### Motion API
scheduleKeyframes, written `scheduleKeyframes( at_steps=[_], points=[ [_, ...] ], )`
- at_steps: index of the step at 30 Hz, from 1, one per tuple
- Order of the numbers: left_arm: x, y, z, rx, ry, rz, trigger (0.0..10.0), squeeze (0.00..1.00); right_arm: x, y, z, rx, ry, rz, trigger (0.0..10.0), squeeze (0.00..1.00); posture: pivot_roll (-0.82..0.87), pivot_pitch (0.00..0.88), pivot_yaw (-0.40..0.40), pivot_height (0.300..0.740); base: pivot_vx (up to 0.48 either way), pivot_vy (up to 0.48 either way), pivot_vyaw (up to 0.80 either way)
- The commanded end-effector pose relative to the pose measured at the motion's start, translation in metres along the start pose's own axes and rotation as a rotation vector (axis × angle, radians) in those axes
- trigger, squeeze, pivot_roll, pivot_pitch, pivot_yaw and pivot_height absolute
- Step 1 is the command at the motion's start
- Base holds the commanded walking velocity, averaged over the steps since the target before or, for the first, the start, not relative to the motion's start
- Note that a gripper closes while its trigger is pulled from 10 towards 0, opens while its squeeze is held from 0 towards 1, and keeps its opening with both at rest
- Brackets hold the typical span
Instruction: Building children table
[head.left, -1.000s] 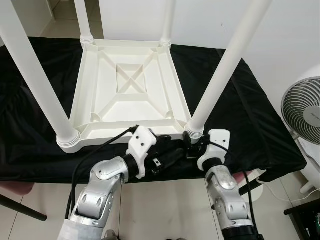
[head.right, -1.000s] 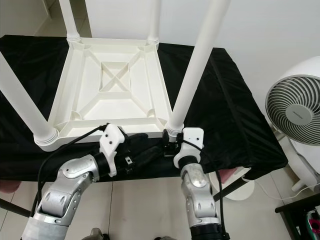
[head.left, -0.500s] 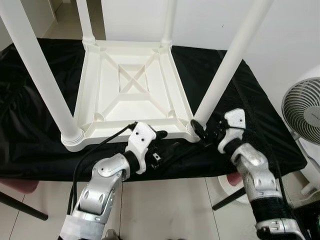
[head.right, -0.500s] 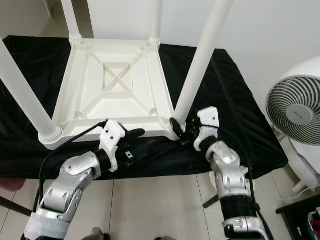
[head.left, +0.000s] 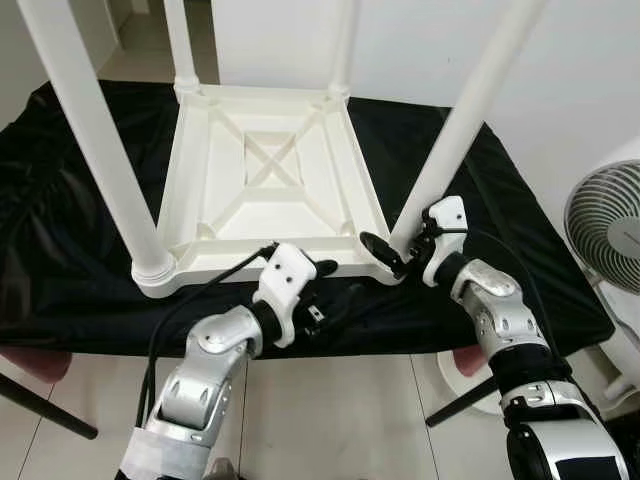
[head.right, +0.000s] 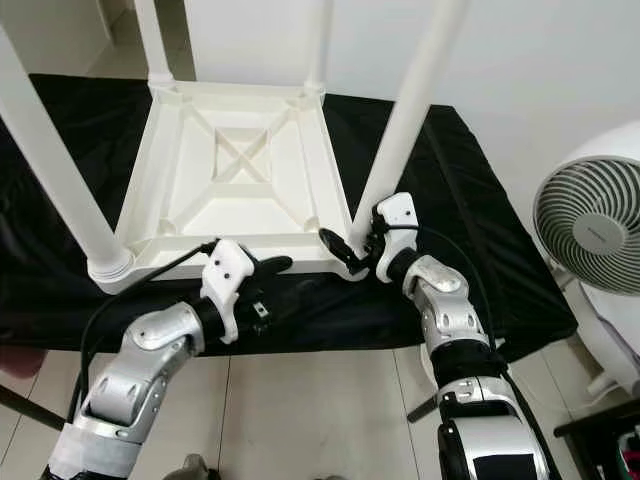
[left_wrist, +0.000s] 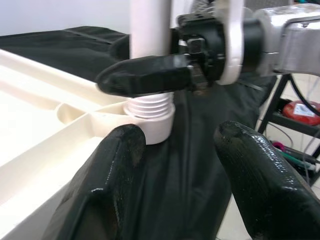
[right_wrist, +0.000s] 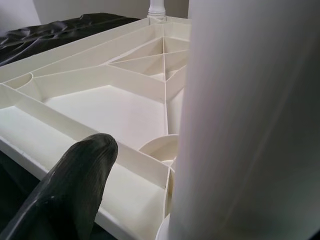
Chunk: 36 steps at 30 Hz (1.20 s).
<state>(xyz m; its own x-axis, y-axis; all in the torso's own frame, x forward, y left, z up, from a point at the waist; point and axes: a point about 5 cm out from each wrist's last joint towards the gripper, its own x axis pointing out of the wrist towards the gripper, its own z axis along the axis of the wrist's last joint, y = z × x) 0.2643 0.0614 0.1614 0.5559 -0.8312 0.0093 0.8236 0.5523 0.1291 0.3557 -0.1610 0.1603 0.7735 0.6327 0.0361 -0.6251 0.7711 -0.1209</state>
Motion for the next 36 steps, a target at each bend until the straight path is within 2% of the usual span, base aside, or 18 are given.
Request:
scheduleKeyframes(
  at_steps=[1, 2, 3, 4, 5, 11, 15, 18, 21, 24, 29, 31, 33, 35, 36],
  points=[
    [0.0, -0.003, -0.003, 0.008, 0.006, -0.01, 10.0, 0.0, 0.002, 0.002, -0.004, 0.004, 0.017, 0.018, 10.0, 0.0, 0.15, 0.028, -0.091, 0.74, 0.0, 0.0, 0.0],
    [0.0, -0.004, -0.005, 0.016, 0.009, -0.013, 10.0, 0.0, 0.004, 0.002, -0.005, 0.015, 0.013, 0.029, 9.4, 0.0, 0.15, 0.029, -0.091, 0.74, 0.0, 0.0, 0.0],
    [0.0, -0.005, -0.009, 0.016, 0.015, -0.014, 10.0, 0.0, 0.006, 0.004, -0.008, 0.025, 0.016, 0.036, 2.6, 0.0, 0.14, 0.029, -0.093, 0.74, 0.0, 0.0, 0.0],
    [0.0, -0.005, -0.009, 0.016, 0.015, -0.014, 10.0, 0.0, 0.006, 0.004, -0.008, 0.025, 0.016, 0.036, 2.6, 0.0, 0.14, 0.029, -0.093, 0.74, 0.0, 0.0, 0.0],
    [0.0, -0.005, -0.013, 0.03, 0.029, -0.013, 10.0, 0.0, 0.007, 0.006, -0.01, 0.036, 0.022, 0.039, 0.0, 0.0, 0.14, 0.03, -0.092, 0.74, 0.0, 0.0, 0.0],
    [0.003, -0.004, -0.017, 0.036, 0.038, 0.007, 10.0, 0.0, 0.007, 0.01, -0.016, 0.058, 0.028, 0.059, 0.0, 0.0, 0.13, 0.029, -0.089, 0.74, 0.0, 0.0, 0.0],
    [0.01, -0.001, -0.017, 0.039, 0.04, 0.056, 10.0, 0.0, 0.003, 0.009, -0.024, 0.089, 0.043, 0.018, 0.0, 0.0, 0.11, 0.025, -0.067, 0.74, 0.0, 0.0, 0.0],
    [0.012, 0.006, -0.02, 0.009, 0.069, 0.106, 10.0, 0.0, 0.0, 0.013, -0.036, 0.119, 0.063, -0.071, 0.0, 0.0, 0.1, 0.023, -0.05, 0.74, 0.0, 0.0, 0.0],
    [0.01, 0.013, -0.019, 0.031, 0.073, 0.135, 10.0, 0.0, -0.002, 0.018, -0.043, 0.13, 0.072, -0.144, 0.0, 0.0, 0.09, 0.024, -0.039, 0.74, 0.0, 0.0, 0.0],
    [0.009, 0.015, -0.02, 0.033, 0.081, 0.144, 10.0, 0.0, -0.003, 0.02, -0.045, 0.13, 0.076, -0.176, 0.0, 0.0, 0.09, 0.024, -0.037, 0.74, 0.0, 0.0, 0.0],
    [0.005, 0.022, -0.021, 0.037, 0.088, 0.159, 10.0, 0.0, -0.003, 0.027, -0.046, 0.133, 0.051, -0.295, 0.0, 0.0, 0.09, 0.017, -0.03, 0.74, 0.0, 0.0, 0.0],
    [0.004, 0.029, -0.02, 0.069, 0.087, 0.174, 10.0, 0.0, -0.001, 0.041, -0.048, 0.191, 0.046, -0.412, 0.0, 0.0, 0.09, 0.0, -0.029, 0.74, 0.0, 0.0, 0.0],
    [0.004, 0.029, -0.02, 0.069, 0.087, 0.174, 10.0, 0.0, -0.001, 0.041, -0.048, 0.191, 0.046, -0.412, 0.0, 0.0, 0.09, 0.0, -0.029, 0.74, 0.0, 0.0, 0.0],
    [0.006, 0.034, -0.019, 0.077, 0.086, 0.18, 10.0, 0.0, 0.0, 0.053, -0.05, 0.202, 0.06, -0.484, 0.0, 0.0, 0.09, 0.0, -0.029, 0.74, 0.0, 0.0, 0.0],
    [0.006, 0.034, -0.019, 0.077, 0.086, 0.18, 10.0, 0.0, 0.0, 0.053, -0.05, 0.202, 0.06, -0.484, 0.0, 0.0, 0.09, 0.0, -0.029, 0.74, 0.0, 0.0, 0.0]
  ],
)
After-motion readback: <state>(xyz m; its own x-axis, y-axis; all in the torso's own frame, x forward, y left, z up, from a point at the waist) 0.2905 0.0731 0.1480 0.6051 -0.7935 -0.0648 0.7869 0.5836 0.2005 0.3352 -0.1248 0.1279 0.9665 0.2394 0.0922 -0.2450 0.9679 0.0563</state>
